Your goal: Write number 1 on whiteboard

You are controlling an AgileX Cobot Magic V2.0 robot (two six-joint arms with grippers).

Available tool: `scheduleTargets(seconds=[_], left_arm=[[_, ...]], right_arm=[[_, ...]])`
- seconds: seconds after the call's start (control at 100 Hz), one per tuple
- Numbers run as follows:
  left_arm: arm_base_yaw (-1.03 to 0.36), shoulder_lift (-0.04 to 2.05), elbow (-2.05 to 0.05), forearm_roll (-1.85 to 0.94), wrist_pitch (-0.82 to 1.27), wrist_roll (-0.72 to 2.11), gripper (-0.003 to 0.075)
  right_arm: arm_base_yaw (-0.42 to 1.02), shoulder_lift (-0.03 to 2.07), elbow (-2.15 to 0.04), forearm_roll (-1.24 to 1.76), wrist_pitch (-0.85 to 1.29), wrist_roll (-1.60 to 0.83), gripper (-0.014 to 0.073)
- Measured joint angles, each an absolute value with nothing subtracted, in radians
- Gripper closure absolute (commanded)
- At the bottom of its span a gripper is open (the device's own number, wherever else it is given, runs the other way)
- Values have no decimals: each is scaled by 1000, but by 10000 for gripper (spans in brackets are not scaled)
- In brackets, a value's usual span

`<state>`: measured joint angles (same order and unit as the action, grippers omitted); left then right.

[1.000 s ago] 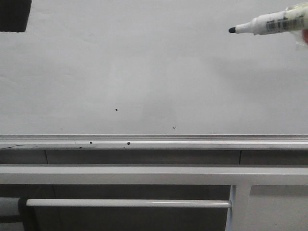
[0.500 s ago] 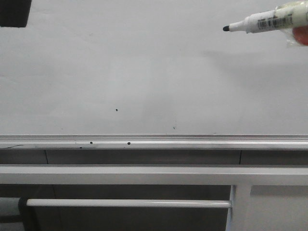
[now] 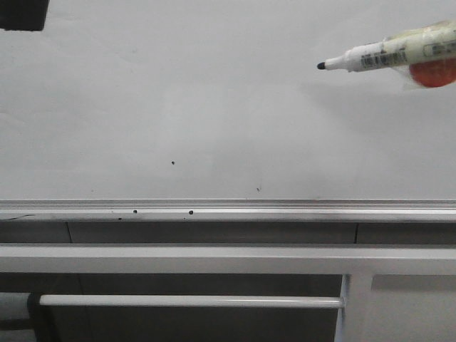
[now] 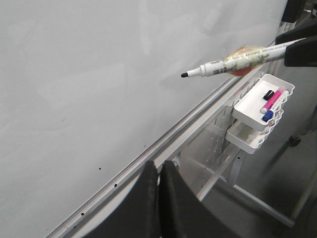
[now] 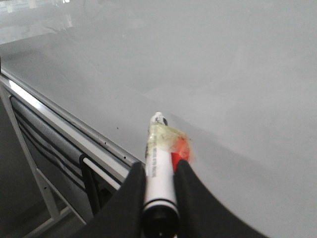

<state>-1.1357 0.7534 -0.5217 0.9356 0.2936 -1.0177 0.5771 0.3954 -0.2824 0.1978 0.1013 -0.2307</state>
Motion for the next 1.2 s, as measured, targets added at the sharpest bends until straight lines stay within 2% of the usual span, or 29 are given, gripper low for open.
scheduleTargets(seconds=[0.43, 0.86, 1.2], left_arm=[[-1136, 753, -522, 938, 294, -1018, 741], [-1136, 753, -522, 938, 294, -1018, 741], [-1136, 753, -522, 940, 294, -1018, 741]], right_arm=[[508, 421, -282, 198, 63, -231, 637], [500, 428, -286, 198, 104, -231, 637], [486, 542, -282, 198, 87, -229, 637]])
